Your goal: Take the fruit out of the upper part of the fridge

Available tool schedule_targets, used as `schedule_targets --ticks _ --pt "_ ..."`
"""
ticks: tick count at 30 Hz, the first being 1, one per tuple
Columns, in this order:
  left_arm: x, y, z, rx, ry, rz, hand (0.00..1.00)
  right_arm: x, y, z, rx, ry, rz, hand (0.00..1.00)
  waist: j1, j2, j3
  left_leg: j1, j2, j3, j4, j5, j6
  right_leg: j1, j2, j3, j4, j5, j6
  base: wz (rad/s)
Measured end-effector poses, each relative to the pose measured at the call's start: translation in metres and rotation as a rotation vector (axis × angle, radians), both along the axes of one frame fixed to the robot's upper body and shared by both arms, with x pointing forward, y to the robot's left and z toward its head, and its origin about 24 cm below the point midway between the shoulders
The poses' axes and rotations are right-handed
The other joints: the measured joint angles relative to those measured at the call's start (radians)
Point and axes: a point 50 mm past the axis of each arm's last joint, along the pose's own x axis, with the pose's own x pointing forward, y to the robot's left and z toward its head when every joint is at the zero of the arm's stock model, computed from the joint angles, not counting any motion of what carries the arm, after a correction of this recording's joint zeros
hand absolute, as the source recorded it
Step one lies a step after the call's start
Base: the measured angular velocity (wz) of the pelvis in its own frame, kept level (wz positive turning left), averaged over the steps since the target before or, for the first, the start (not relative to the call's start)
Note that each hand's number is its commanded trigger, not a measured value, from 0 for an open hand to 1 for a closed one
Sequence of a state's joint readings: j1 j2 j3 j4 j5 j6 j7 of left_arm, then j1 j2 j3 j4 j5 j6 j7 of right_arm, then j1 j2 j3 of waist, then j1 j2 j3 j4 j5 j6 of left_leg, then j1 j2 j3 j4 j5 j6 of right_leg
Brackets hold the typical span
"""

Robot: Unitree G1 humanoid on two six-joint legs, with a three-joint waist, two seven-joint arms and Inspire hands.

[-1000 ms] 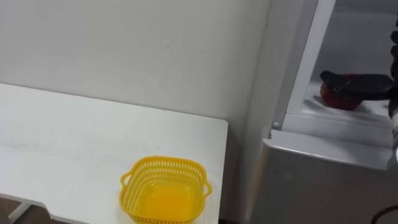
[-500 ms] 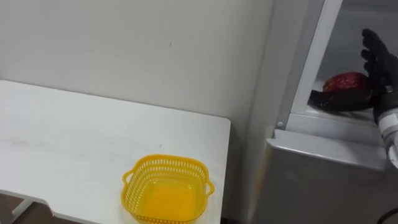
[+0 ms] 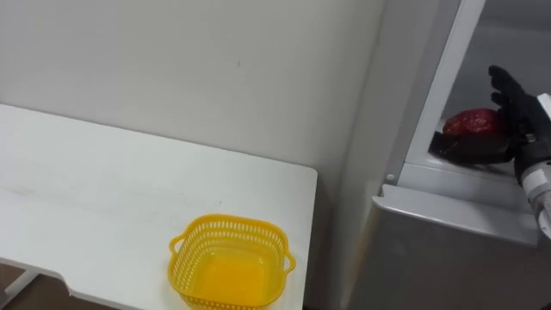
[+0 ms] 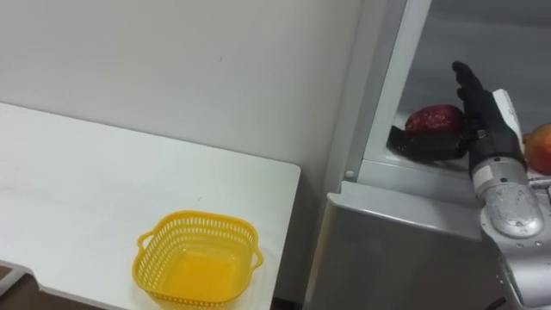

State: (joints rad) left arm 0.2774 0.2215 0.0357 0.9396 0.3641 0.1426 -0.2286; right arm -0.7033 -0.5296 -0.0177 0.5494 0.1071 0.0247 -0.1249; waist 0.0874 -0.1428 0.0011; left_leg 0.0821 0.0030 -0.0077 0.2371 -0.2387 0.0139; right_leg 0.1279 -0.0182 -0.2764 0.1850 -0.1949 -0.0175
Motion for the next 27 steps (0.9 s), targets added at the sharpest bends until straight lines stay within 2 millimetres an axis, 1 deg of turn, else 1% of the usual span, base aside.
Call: schedule_targets --ticks 1,2,3,7,11,17,22,24,27 --pt "0.000 0.000 0.000 0.000 0.001 0.000 0.00 0.001 0.000 0.000 0.001 0.004 0.002 0.61 0.000 0.000 0.0001 0.000 0.000 0.000 0.000 0.000 0.000 0.000 0.000 0.000 0.000 0.000 0.000 0.00" --pt "0.000 0.000 0.000 -0.002 0.001 0.002 0.00 0.003 -0.001 0.000 0.003 0.014 0.004 0.89 -0.001 0.000 0.0002 -0.001 0.000 0.000 0.001 0.000 0.000 0.000 -0.001 -0.001 0.000 0.000 0.000 0.00" --pt "0.000 0.000 0.000 -0.003 -0.001 0.006 0.00 0.004 -0.002 0.002 -0.001 0.022 0.010 1.00 -0.003 0.002 0.0014 -0.004 0.000 0.000 0.000 0.000 0.001 0.000 -0.002 -0.002 0.000 0.000 0.000 0.00" --pt "0.002 0.002 0.001 0.002 -0.007 0.005 0.00 0.004 -0.003 0.004 -0.014 0.036 0.027 1.00 -0.003 0.004 0.0024 -0.004 0.000 -0.001 -0.002 0.000 0.001 0.004 0.000 -0.004 0.000 0.000 0.000 0.00" --pt "0.004 0.002 0.001 0.005 -0.009 0.003 0.00 0.010 -0.005 0.008 -0.030 0.067 0.041 1.00 -0.004 0.011 0.0052 0.000 0.000 0.000 0.001 0.000 0.001 0.009 0.000 -0.013 0.000 0.000 0.000 0.03" --pt "0.006 0.002 0.001 0.011 -0.010 0.005 0.00 0.011 -0.007 0.007 -0.030 0.082 0.035 1.00 -0.003 0.011 0.0051 0.001 0.000 -0.001 0.001 0.000 0.000 0.010 0.000 -0.017 0.000 0.000 0.000 0.00" --pt "0.006 0.003 0.001 0.014 -0.011 0.002 0.00 0.012 -0.008 0.008 -0.025 0.082 0.032 1.00 -0.001 0.007 0.0026 0.001 0.000 -0.007 0.000 0.000 0.000 0.010 0.000 -0.017 0.000 0.000 0.000 0.00" --pt "0.006 0.005 0.002 0.018 -0.011 0.003 0.00 0.011 -0.009 0.009 -0.030 0.082 0.030 1.00 0.003 0.006 -0.0005 0.006 0.000 -0.008 0.000 0.000 0.000 0.009 0.001 -0.017 0.000 0.000 0.000 0.00" --pt "0.007 0.007 0.002 0.021 -0.014 0.008 0.00 0.012 -0.005 0.009 -0.052 0.084 0.036 1.00 0.004 0.006 -0.0006 0.015 0.000 -0.007 -0.002 0.001 -0.001 0.015 0.002 -0.007 0.000 0.000 0.000 -0.04"
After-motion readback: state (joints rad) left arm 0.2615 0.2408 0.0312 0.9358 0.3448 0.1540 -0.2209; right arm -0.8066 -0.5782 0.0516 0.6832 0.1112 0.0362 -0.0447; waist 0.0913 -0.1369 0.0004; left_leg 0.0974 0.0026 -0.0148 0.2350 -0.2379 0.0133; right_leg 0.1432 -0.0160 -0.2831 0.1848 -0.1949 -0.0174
